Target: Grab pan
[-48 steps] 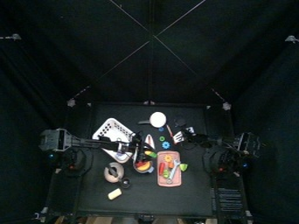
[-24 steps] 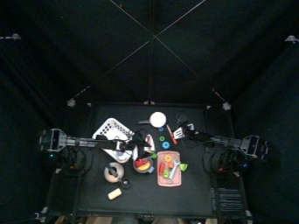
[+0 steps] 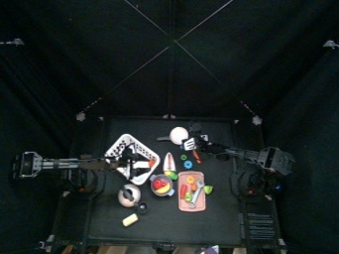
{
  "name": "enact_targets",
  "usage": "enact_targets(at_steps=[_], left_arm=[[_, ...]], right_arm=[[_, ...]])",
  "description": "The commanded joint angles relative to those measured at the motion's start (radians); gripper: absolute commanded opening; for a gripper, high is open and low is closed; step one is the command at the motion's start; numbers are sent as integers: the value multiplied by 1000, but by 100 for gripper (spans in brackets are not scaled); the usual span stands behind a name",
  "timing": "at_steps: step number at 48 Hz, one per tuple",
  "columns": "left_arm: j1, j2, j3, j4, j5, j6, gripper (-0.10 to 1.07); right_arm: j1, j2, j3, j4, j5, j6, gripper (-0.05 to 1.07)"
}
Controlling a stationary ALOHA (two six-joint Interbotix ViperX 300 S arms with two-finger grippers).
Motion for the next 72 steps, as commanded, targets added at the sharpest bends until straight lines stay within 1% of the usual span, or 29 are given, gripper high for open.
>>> enact_targets(at_steps=[1, 9, 16, 25, 38, 44, 54, 67, 72], left_arm=[[6, -38, -3, -9, -14, 14, 91], [12, -74, 18, -37, -35, 20, 91], [26, -80, 20, -37, -44, 20, 91], [41, -80, 28, -40, -44, 18, 91], [46, -80, 41, -71, -44, 18, 91], [48, -80, 43, -92, -44, 20, 91], [55, -80, 48, -95, -44, 20, 91], [57, -80, 49, -95, -44, 20, 91], [57, -80, 51, -94, -43, 20, 91]], right_arm=[[-21, 17, -67, 28, 46, -3, 88], [-58, 84, -132, 25, 118, -3, 88], [-97, 147, -169, 25, 129, -5, 88], [-118, 204, -187, 6, 127, -28, 88], [-124, 230, -190, 0, 121, -38, 87], [-126, 241, -195, 0, 109, -37, 82], [-130, 262, -206, 3, 106, -37, 69], [-141, 273, -210, 25, 107, -37, 59], [-141, 270, -212, 25, 107, -37, 53]])
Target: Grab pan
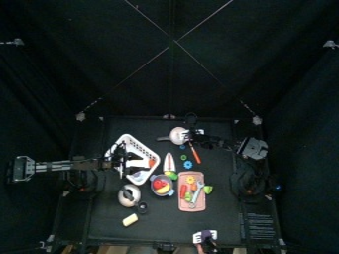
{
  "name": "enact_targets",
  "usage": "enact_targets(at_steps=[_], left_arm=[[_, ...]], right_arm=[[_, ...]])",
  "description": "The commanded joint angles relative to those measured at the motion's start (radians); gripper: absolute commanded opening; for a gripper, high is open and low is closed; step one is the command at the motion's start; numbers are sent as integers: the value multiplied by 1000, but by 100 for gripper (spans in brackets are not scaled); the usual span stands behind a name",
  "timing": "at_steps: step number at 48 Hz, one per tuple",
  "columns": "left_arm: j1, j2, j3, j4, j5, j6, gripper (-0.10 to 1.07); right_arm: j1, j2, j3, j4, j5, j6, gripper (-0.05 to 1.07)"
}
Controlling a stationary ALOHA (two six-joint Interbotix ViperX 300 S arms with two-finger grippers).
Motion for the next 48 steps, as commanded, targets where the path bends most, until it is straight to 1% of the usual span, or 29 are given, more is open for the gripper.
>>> enact_targets(at_steps=[1, 9, 16, 27, 42, 48], left_arm=[[0, -2, -12, -2, -6, 2, 91], [2, -2, -9, -2, -2, 2, 91], [2, -3, -8, -3, 0, 2, 91], [2, -5, -5, -2, 2, 2, 91], [2, -12, 0, -2, 2, 0, 91], [3, -12, 2, -2, 6, 2, 91]], right_arm=[[-6, -21, -25, 0, -2, -2, 52], [-6, -23, -25, 0, 5, 0, 40], [-6, -35, -32, 8, 8, 0, 35], [-6, -87, -41, 25, 34, 0, 35], [-6, -97, -37, 26, 34, -2, 35], [-9, -132, -31, 28, 46, -5, 35]])
